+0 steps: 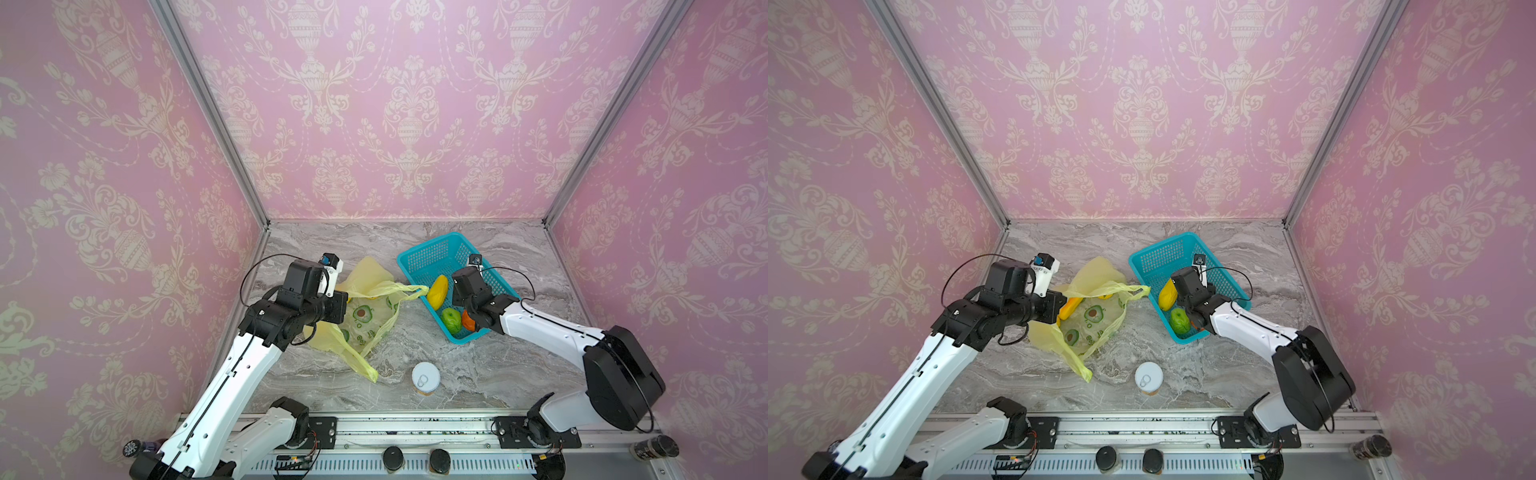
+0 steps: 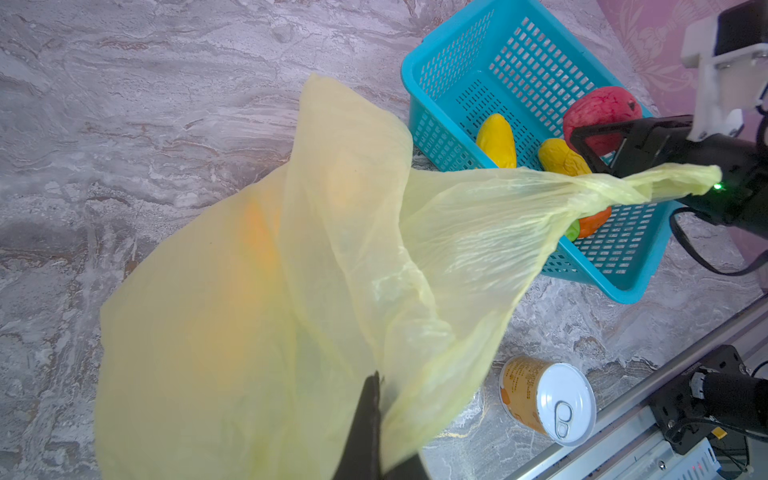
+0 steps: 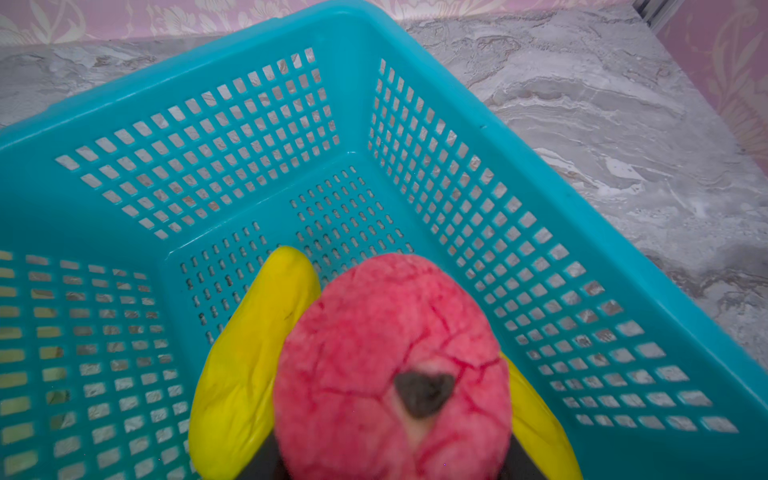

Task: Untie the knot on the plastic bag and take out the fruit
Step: 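Lower the pink fruit into the basket and open the right gripper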

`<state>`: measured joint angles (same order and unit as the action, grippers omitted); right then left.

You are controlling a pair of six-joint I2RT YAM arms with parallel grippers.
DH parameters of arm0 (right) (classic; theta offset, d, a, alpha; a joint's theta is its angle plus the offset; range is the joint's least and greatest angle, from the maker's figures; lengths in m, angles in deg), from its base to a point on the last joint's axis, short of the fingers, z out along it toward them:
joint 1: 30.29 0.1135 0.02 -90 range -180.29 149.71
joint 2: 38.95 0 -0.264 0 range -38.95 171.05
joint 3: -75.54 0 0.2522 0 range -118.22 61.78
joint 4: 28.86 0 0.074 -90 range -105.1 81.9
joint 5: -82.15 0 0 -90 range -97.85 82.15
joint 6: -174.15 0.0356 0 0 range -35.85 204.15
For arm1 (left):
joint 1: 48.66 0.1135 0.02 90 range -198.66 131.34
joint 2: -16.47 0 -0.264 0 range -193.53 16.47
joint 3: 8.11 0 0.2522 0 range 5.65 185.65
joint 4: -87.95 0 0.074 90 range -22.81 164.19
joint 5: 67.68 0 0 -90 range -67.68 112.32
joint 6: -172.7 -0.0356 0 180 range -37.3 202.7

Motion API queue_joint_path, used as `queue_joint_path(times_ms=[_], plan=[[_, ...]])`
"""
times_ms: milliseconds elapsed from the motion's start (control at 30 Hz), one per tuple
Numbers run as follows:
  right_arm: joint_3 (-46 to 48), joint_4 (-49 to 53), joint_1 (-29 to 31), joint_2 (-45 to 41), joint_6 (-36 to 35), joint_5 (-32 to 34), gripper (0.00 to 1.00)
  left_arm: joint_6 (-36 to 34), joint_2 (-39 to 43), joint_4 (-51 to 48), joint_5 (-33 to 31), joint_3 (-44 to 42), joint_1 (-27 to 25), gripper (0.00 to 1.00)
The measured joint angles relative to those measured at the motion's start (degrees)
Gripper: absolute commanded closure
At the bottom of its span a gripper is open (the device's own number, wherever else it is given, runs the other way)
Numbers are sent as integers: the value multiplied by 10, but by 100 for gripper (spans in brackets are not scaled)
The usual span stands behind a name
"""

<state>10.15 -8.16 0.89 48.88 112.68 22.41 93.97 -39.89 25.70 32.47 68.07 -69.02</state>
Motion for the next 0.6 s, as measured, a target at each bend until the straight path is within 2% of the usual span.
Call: queue_joint_path(times_ms=[200,300,367,600], plan=[[-73,30,-19,126,11,-21,93,0,0,0,0,0,0,100],[-92,41,-24,163,18,-31,89,0,0,0,0,0,0,100],[-92,45,-26,170,20,-34,79,0,0,0,0,0,0,100],[-71,26,-26,143,32,-39,34,0,-4,0,0,0,3,100]])
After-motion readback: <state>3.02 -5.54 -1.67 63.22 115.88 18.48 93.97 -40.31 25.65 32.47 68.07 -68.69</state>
